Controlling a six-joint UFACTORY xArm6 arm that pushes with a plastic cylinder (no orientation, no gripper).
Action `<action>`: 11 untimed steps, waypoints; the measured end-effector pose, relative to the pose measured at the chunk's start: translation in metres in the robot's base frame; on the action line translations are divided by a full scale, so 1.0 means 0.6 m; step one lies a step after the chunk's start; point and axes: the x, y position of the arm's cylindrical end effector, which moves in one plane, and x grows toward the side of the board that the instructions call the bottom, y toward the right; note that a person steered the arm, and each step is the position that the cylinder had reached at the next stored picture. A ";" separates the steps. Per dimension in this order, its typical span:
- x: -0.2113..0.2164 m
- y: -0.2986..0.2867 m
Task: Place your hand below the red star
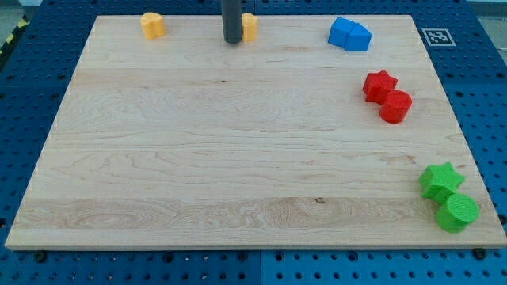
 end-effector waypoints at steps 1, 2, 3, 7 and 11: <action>-0.004 0.000; -0.004 0.000; 0.058 0.009; 0.165 0.175; 0.262 0.187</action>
